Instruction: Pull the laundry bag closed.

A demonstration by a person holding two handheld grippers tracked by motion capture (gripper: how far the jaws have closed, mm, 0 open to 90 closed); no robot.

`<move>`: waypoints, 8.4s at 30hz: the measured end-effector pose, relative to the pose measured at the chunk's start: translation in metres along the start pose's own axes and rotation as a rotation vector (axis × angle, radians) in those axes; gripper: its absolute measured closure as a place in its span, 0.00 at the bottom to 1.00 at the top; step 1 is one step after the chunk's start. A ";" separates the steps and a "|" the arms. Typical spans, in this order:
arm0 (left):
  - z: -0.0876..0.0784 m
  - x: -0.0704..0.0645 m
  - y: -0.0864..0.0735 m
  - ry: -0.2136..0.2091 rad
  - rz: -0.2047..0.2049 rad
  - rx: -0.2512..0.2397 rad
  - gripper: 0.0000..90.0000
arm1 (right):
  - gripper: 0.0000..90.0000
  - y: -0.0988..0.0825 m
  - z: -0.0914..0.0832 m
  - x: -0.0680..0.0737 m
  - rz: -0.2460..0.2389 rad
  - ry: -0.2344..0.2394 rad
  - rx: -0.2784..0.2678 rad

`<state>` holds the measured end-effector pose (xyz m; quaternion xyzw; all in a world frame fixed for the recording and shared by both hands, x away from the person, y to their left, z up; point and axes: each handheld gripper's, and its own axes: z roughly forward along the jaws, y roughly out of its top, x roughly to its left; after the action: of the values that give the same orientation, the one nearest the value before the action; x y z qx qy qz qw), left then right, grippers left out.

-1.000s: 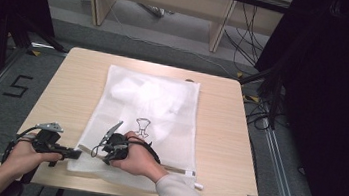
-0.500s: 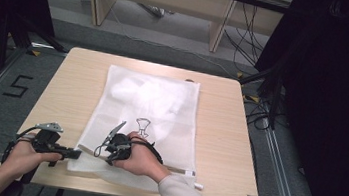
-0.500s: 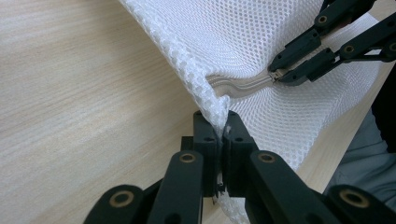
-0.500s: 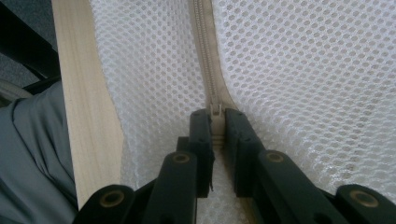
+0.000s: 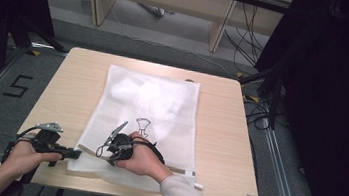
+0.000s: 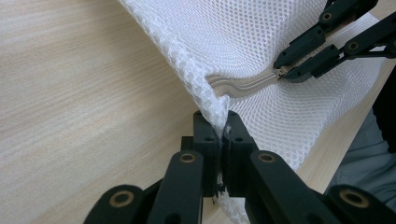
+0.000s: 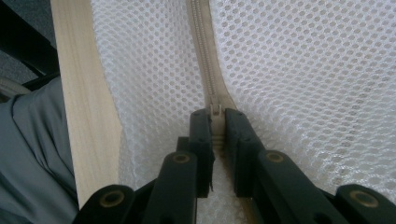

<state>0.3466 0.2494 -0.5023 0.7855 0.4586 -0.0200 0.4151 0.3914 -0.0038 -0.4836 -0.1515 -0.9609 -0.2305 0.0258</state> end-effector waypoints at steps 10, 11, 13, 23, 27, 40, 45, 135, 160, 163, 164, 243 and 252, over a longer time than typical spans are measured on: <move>0.000 0.000 0.000 0.002 0.000 -0.006 0.95 | 0.92 -0.002 -0.002 -0.001 -0.002 -0.002 0.009; 0.000 0.000 0.000 0.005 -0.002 -0.005 0.95 | 0.92 -0.002 -0.002 -0.001 -0.006 -0.003 0.009; 0.000 0.000 0.000 0.006 -0.002 -0.006 0.95 | 0.92 -0.003 -0.002 -0.001 -0.007 -0.003 0.011; 0.001 0.000 0.000 0.008 0.000 -0.003 0.95 | 0.92 -0.005 -0.004 -0.003 -0.004 -0.004 0.007; 0.001 0.000 0.000 0.008 0.000 -0.004 0.95 | 0.92 -0.006 -0.005 -0.002 0.014 -0.004 0.012; 0.000 0.001 0.000 0.005 -0.001 0.007 0.95 | 0.92 -0.007 -0.007 -0.003 -0.003 -0.005 0.023; 0.001 0.000 0.000 0.007 -0.001 -0.003 0.95 | 0.92 -0.008 -0.008 -0.003 0.005 -0.011 0.027; 0.000 0.001 0.000 0.015 0.001 0.003 0.95 | 0.92 -0.031 -0.029 -0.014 0.030 -0.021 0.073; 0.001 0.001 0.000 0.016 -0.001 -0.001 0.95 | 0.92 -0.039 -0.035 -0.018 0.041 -0.015 0.077; 0.001 0.001 0.000 0.018 0.000 0.000 0.95 | 0.92 -0.040 -0.036 -0.018 0.065 -0.023 0.091; 0.000 0.001 0.000 0.016 -0.001 0.003 0.95 | 0.92 -0.040 -0.036 -0.019 0.039 -0.020 0.082; 0.000 0.002 0.000 0.012 0.000 0.022 0.95 | 0.92 -0.067 -0.055 -0.028 0.093 -0.043 0.093; 0.000 0.002 0.000 0.013 0.001 0.023 0.95 | 0.92 -0.070 -0.058 -0.028 0.101 -0.045 0.093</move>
<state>0.3477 0.2509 -0.5033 0.7906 0.4605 -0.0198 0.4032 0.3960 -0.0971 -0.4660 -0.2037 -0.9619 -0.1807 0.0229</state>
